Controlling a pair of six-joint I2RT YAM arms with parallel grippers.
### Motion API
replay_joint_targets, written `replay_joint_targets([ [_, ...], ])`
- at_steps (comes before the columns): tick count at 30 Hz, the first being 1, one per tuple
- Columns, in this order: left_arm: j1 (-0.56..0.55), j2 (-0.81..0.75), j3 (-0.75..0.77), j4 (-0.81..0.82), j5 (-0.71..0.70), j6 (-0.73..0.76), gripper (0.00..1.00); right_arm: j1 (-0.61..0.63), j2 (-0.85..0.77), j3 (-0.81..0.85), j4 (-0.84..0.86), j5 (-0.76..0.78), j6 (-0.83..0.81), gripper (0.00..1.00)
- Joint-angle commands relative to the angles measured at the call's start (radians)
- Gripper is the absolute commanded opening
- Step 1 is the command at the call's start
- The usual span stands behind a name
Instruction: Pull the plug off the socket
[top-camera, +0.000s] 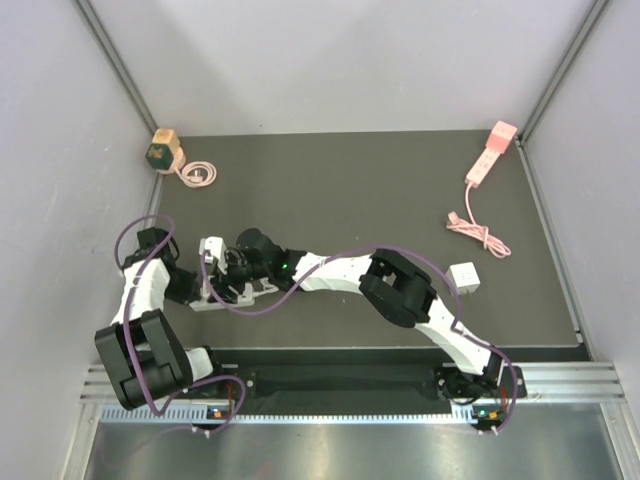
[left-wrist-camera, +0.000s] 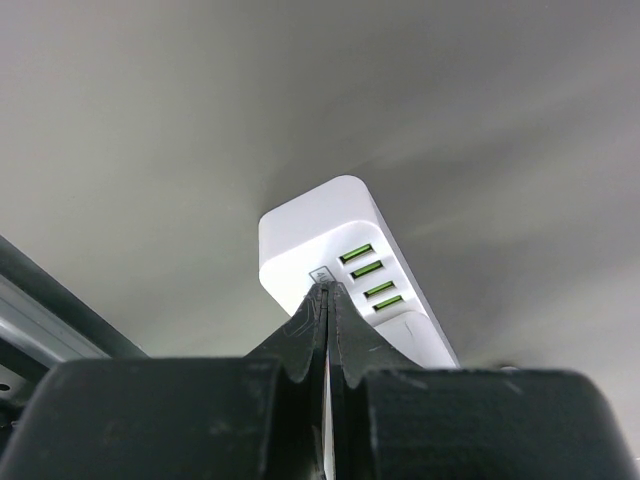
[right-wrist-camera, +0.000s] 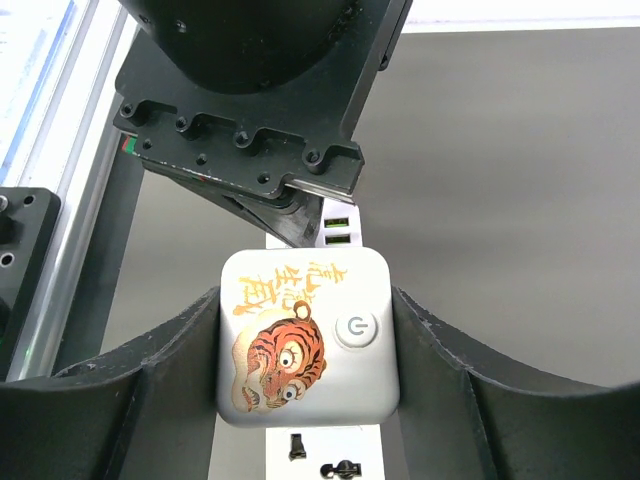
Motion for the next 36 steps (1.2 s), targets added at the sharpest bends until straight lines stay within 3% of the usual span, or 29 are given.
replay_joint_targets([
  [1, -0.006, 0.046, -0.07, 0.02, -0.088, 0.003, 0.0, -0.006, -0.103, 0.082, 0.177, -0.052, 0.086, 0.0],
  [5, -0.006, 0.047, -0.069, 0.019, -0.088, 0.003, 0.0, 0.024, -0.109, 0.096, 0.034, 0.021, -0.059, 0.0],
  [9, -0.006, 0.047, -0.069, 0.019, -0.086, 0.001, 0.0, 0.072, -0.135, 0.062, -0.034, 0.153, -0.298, 0.0],
  [11, -0.005, 0.047, -0.069, 0.017, -0.089, 0.001, 0.0, 0.09, -0.14, 0.05, -0.041, 0.211, -0.335, 0.0],
  [17, -0.005, 0.049, -0.067, 0.017, -0.091, 0.001, 0.0, 0.075, -0.141, 0.068, -0.029, 0.154, -0.264, 0.0],
  [27, -0.006, 0.046, -0.069, 0.019, -0.089, 0.001, 0.0, -0.028, -0.083, 0.111, 0.109, -0.08, 0.143, 0.0],
  [36, -0.005, 0.044, -0.07, 0.02, -0.089, 0.0, 0.0, 0.069, -0.094, 0.16, -0.121, 0.127, -0.208, 0.0],
])
